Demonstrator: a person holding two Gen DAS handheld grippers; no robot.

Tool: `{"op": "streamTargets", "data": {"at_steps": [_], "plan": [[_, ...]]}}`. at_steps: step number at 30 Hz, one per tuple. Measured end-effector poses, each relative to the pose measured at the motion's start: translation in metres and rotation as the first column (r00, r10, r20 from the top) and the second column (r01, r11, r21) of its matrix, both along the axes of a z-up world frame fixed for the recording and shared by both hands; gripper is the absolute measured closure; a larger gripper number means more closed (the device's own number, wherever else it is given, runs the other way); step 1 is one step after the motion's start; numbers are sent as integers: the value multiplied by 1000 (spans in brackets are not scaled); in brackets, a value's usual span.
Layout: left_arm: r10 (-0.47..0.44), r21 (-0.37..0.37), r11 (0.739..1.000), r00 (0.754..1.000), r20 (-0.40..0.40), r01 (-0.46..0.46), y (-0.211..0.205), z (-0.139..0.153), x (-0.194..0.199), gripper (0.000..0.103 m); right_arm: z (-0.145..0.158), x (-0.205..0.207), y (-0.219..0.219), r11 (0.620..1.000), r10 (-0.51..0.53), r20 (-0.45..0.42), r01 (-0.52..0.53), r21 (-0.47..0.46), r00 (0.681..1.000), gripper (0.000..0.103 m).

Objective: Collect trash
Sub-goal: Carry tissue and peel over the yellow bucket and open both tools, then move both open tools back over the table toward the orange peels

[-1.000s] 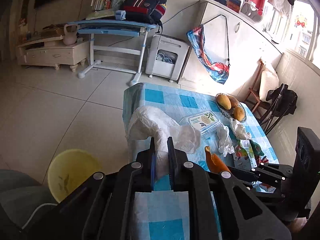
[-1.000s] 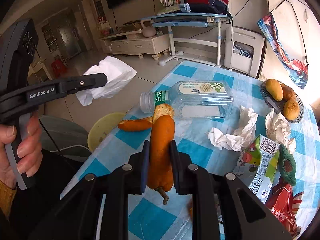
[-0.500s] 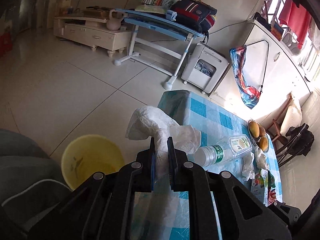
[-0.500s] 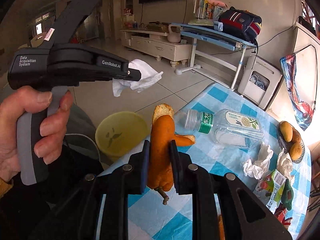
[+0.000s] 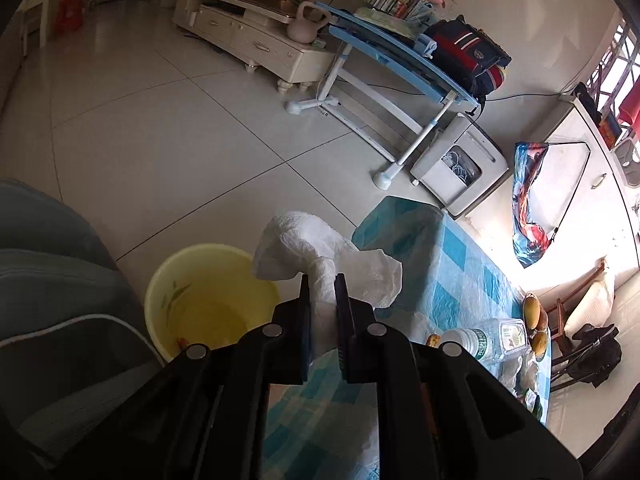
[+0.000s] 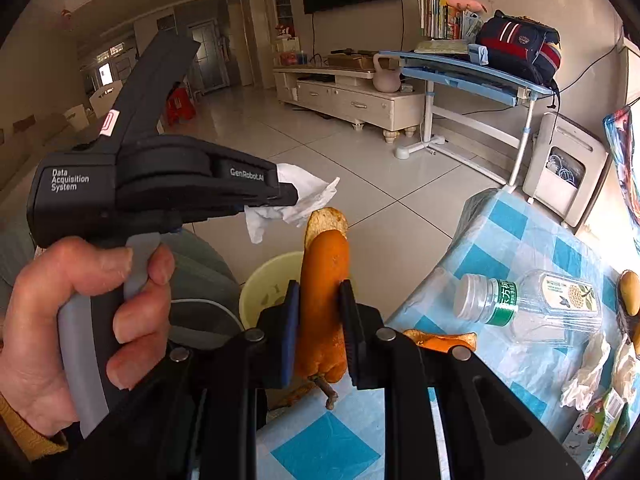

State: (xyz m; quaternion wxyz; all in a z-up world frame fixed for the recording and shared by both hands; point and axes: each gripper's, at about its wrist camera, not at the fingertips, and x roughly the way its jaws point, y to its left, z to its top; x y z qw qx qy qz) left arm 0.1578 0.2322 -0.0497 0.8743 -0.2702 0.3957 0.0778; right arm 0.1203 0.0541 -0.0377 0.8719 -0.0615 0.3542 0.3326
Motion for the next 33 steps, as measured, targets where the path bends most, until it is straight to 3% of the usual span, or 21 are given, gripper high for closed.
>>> {"op": "streamTargets", "data": {"at_steps": [6, 8, 10, 13, 17, 20, 24, 29, 33], "plan": [[131, -62, 989, 990, -48, -134, 30, -15, -4, 88, -16, 30, 23, 998, 15, -90, -10, 57, 996, 82], [172, -71, 982, 984, -47, -175, 39, -15, -7, 70, -22, 41, 34, 998, 22, -116, -14, 68, 993, 82], [202, -83, 975, 979, -33, -204, 46, -14, -10, 60, -29, 52, 47, 997, 27, -141, -17, 78, 990, 82], [226, -81, 971, 974, -1, -225, 51, -7, -13, 56, -42, 70, 67, 996, 30, -182, -14, 88, 983, 82], [257, -68, 965, 965, 53, -253, 56, 6, -20, 47, -58, 81, 79, 996, 8, -237, 14, 90, 971, 65], [258, -56, 965, 963, 73, -254, 55, 14, -22, 44, -51, 74, 72, 994, -2, -227, 26, 102, 974, 65], [231, -16, 973, 968, 96, -231, 44, 22, -21, 42, -37, 59, 52, 995, -9, -188, 28, 98, 982, 63], [187, 94, 975, 973, 132, -200, 23, 37, -22, 33, -21, 25, 12, 993, -29, -141, 46, 112, 990, 58], [145, 181, 969, 979, 144, -170, 4, 45, -21, 31, -7, -1, -20, 997, -38, -87, 44, 68, 996, 56]]}}
